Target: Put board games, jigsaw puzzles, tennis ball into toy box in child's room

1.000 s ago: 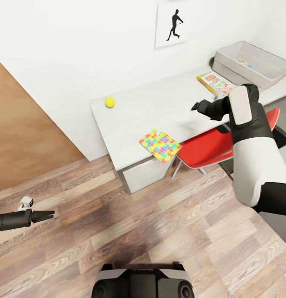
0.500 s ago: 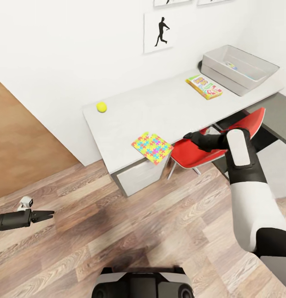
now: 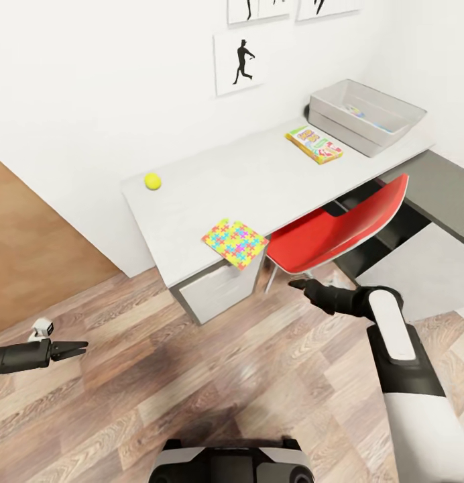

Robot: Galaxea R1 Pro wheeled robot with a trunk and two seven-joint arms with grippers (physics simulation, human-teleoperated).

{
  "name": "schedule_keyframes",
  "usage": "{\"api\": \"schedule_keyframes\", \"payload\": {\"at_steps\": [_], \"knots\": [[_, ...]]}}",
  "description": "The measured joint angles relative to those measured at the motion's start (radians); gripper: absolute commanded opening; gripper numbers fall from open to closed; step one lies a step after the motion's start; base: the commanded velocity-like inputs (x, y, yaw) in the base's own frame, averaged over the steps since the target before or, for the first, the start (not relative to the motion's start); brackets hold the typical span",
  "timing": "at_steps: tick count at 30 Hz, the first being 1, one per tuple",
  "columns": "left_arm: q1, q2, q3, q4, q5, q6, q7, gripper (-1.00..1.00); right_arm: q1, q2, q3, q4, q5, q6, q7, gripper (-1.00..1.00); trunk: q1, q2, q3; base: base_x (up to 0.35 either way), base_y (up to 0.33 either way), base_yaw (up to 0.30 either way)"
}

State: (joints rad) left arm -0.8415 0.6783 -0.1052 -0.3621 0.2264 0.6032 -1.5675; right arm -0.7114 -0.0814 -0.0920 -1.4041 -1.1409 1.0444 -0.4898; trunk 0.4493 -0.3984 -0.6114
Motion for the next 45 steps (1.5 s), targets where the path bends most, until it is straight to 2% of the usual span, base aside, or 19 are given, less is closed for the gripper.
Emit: {"api": "schedule_keyframes", "payload": {"at_steps": [3,8,15,22,27,29,34,37,41,45], "knots": [[0.000,0.000,0.000,0.000,0.001,0.000,0.000,1.00,0.057,0.000,0.000,-0.007,-0.012,0.000,0.000,1.00,0.000,0.000,0.005,0.000,0.000,-0.117],[0.000,0.000,0.000,0.000,0.000,0.000,0.000,1.00,0.119,0.000,0.002,-0.005,-0.017,0.000,0.001,1.00,0.000,0.000,0.012,0.000,0.000,-0.100],[0.000,-0.002,0.000,0.000,0.001,0.000,0.000,1.00,0.207,0.006,0.003,0.042,-0.002,-0.018,0.003,1.00,0.000,0.000,0.023,0.000,0.000,-0.090],[0.000,-0.008,-0.001,0.000,0.002,0.000,0.000,1.00,0.236,0.006,0.006,0.136,-0.004,-0.102,0.019,1.00,0.000,0.000,0.034,0.000,0.000,-0.085],[0.000,-0.010,-0.001,0.000,0.001,-0.001,0.000,1.00,0.253,0.010,0.008,0.235,0.010,-0.158,0.082,1.00,0.000,0.000,0.041,0.000,0.000,-0.084],[0.000,-0.010,0.000,0.000,0.001,-0.001,0.000,1.00,0.258,0.011,0.015,0.273,0.033,-0.193,0.125,1.00,0.000,0.000,0.044,0.000,0.000,-0.065],[0.000,-0.009,0.000,0.000,0.002,-0.003,0.000,1.00,0.264,0.007,0.052,0.328,0.148,-0.303,0.280,1.00,0.000,0.000,0.050,0.000,0.000,-0.059],[0.000,-0.008,0.000,0.000,0.002,-0.003,0.000,1.00,0.265,0.012,0.059,0.341,0.200,-0.349,0.362,1.00,0.000,0.000,0.054,0.000,0.000,-0.073],[0.000,-0.004,0.001,0.000,0.002,-0.003,0.000,1.00,0.267,0.013,0.062,0.344,0.228,-0.392,0.399,1.00,0.000,0.000,0.060,0.000,0.000,-0.076],[0.000,-0.002,0.001,0.000,0.002,-0.003,0.000,1.00,0.270,0.013,0.063,0.344,0.234,-0.404,0.408,1.00,0.000,0.000,0.066,0.000,0.000,-0.077]]}}
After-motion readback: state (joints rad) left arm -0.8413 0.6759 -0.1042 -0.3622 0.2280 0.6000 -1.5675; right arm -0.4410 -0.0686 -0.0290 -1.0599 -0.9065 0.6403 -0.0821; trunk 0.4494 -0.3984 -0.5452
